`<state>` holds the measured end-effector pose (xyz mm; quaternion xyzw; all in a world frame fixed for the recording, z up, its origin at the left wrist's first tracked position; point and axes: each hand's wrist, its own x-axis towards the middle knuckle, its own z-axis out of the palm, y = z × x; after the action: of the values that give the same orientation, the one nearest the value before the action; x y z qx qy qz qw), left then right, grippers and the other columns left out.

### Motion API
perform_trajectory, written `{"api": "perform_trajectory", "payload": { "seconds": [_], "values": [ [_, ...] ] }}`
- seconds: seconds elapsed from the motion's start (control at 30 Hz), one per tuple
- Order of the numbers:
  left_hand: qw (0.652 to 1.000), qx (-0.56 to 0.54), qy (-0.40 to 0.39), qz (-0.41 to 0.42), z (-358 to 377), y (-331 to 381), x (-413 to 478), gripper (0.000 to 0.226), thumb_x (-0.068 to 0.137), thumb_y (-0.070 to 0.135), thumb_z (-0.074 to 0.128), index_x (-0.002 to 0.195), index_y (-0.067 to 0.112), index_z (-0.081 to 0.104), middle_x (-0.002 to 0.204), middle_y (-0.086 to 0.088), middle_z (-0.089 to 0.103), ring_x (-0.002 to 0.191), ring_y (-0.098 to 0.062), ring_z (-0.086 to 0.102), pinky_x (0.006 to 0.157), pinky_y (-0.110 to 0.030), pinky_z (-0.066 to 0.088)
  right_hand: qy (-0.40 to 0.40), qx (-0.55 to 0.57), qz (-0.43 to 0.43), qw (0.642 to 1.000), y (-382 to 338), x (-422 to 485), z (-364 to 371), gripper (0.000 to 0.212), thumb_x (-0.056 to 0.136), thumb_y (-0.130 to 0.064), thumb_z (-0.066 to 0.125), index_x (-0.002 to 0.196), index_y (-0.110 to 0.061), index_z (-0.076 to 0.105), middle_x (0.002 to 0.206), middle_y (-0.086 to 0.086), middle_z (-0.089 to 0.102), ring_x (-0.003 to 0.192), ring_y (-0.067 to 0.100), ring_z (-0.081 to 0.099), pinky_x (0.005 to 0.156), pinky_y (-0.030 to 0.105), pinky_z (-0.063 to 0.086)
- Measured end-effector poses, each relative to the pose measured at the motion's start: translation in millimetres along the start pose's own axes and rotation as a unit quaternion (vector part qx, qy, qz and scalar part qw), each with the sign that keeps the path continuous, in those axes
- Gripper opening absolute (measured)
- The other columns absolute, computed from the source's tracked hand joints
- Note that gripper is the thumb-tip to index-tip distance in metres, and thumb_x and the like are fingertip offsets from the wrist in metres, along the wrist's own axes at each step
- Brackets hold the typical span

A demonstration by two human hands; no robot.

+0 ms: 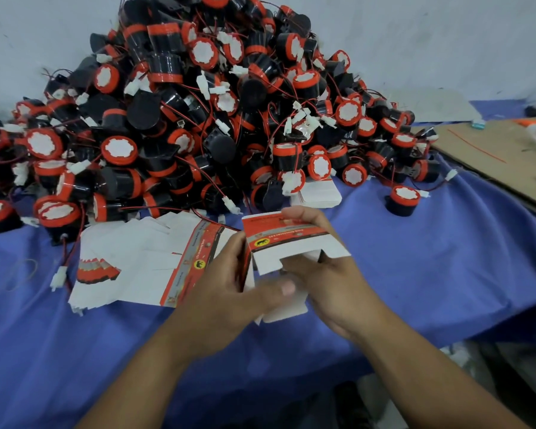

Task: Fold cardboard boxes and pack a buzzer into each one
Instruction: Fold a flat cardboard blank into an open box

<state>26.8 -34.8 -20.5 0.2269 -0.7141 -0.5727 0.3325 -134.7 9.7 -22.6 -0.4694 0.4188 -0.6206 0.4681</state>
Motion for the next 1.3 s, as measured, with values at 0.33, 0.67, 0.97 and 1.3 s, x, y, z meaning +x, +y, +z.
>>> {"api": "perform_trajectory", "payload": {
  "seconds": [0.33, 0.67, 0.97, 1.3],
  "values": [
    [0.943, -0.061, 0.297, -0.136, 4.0, -9.8, 10.0, 0.058, 0.091, 0.002, 0.051, 0.059, 0.044, 0.073, 0.063, 0.013, 0.071, 0.056, -0.006, 0.067, 0.058, -0.029, 0.047, -0.096, -0.137, 0.002, 0.986, 11.9, -11.5, 13.9, 0.063, 0.093, -0.005, 0.07, 0.144, -0.02, 0.035, 0.134, -0.002, 0.062, 0.122, 0.017, 0.062, 0.098, 0.038, 0.055],
    [0.968, 0.123, 0.218, -0.023, 3.9, -11.4, 4.1, 0.047, 0.098, 0.048, 0.052, 0.141, 0.054, 0.035, 0.117, 0.035, 0.058, 0.102, 0.011, 0.059, 0.078, -0.01, 0.047, -0.053, 0.149, 0.029, 0.987, 6.8, -0.2, 10.2, 0.061, 0.071, -0.02, 0.078, 0.127, -0.022, 0.057, 0.125, 0.015, 0.062, 0.12, 0.034, 0.059, 0.106, 0.051, 0.046],
    [0.988, 0.039, 0.149, -0.017, -0.6, -8.8, 0.7, 0.042, 0.089, 0.037, 0.064, 0.127, 0.051, 0.053, 0.121, 0.024, 0.062, 0.11, -0.002, 0.062, 0.084, -0.034, 0.056, -0.016, 0.136, 0.056, 0.989, 3.6, 0.1, 9.2, 0.046, 0.085, -0.011, 0.057, 0.132, -0.015, 0.056, 0.118, 0.014, 0.069, 0.108, 0.031, 0.065, 0.1, 0.051, 0.051],
    [0.961, -0.261, 0.036, -0.081, -6.9, 0.3, 0.6, 0.056, 0.082, 0.022, 0.079, 0.132, 0.034, 0.057, 0.127, 0.003, 0.066, 0.106, -0.024, 0.069, 0.076, -0.035, 0.059, 0.04, 0.079, 0.002, 0.996, -4.7, 4.2, 2.5, 0.046, 0.08, -0.036, 0.073, 0.125, -0.027, 0.069, 0.113, 0.007, 0.074, 0.105, 0.026, 0.069, 0.096, 0.047, 0.056]
  ]
}}
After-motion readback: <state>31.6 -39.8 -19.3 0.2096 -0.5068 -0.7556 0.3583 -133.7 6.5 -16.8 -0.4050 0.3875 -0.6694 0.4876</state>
